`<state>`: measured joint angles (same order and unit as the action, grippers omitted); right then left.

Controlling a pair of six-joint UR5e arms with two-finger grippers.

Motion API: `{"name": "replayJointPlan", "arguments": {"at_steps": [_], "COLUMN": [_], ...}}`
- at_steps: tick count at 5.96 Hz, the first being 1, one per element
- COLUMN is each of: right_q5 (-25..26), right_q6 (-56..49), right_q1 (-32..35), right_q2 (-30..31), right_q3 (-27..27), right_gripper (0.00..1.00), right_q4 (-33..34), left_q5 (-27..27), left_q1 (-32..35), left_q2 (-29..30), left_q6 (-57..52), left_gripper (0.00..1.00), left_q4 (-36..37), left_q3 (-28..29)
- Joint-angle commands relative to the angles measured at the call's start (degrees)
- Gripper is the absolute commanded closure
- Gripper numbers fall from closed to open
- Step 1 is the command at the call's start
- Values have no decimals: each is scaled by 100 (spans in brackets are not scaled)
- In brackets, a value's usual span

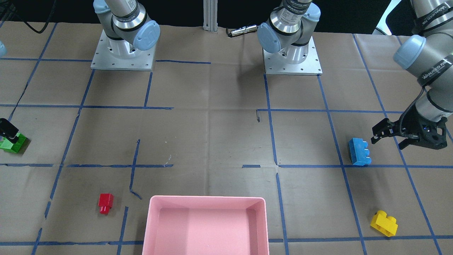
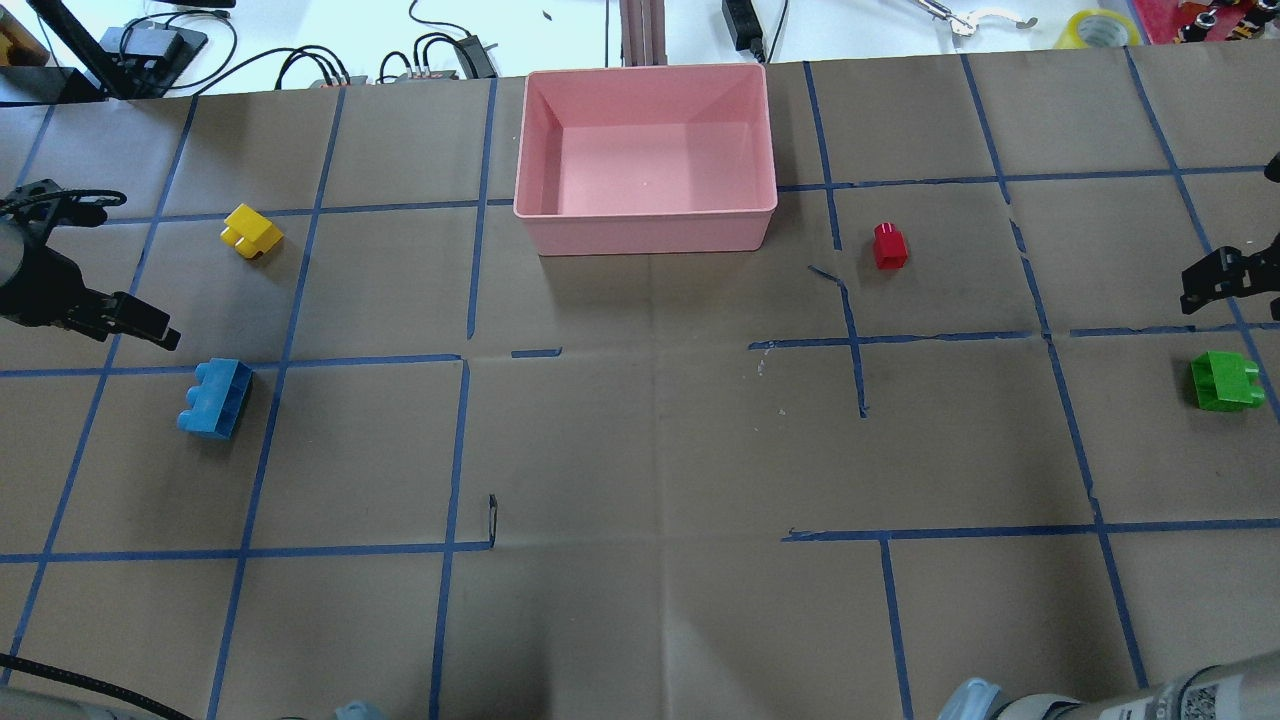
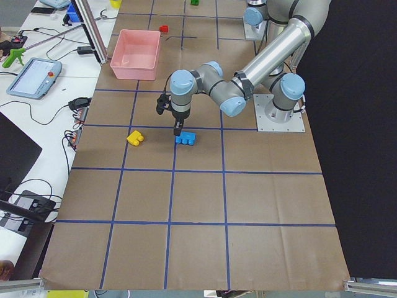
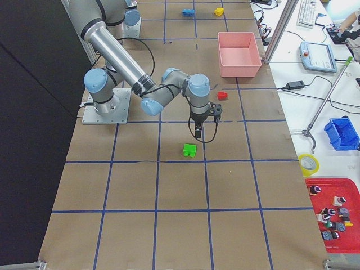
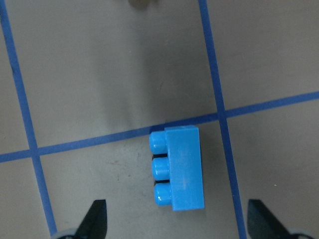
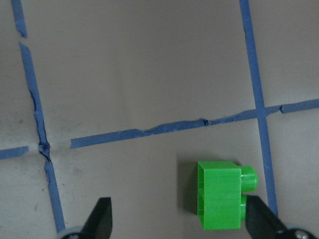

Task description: Put all blocks into box

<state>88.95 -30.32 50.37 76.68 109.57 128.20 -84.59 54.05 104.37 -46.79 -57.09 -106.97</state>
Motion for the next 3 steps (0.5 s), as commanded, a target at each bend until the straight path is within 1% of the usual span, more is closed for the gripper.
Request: {"name": "replayJointPlan", "arguments": {"at_steps": [1,2,3], "right_q5": [-53,-79,-54], "right_q6": [-444,-770,-799], "right_q1": [-481,-598,-616], "right_q2": [-74,-109,-310], "right_q3": [196,205,187], "right_gripper": [6,6,6], "right_q4": [39,30,117], "left_q5": [4,4,4], "left_q1": [44,44,44], "left_q2": [381,391,365], "left_q6": [21,12,-5], "left_gripper": [1,1,1], "left_q4": [1072,1469,1525], "left_q3": [-514,-892,-1044]}}
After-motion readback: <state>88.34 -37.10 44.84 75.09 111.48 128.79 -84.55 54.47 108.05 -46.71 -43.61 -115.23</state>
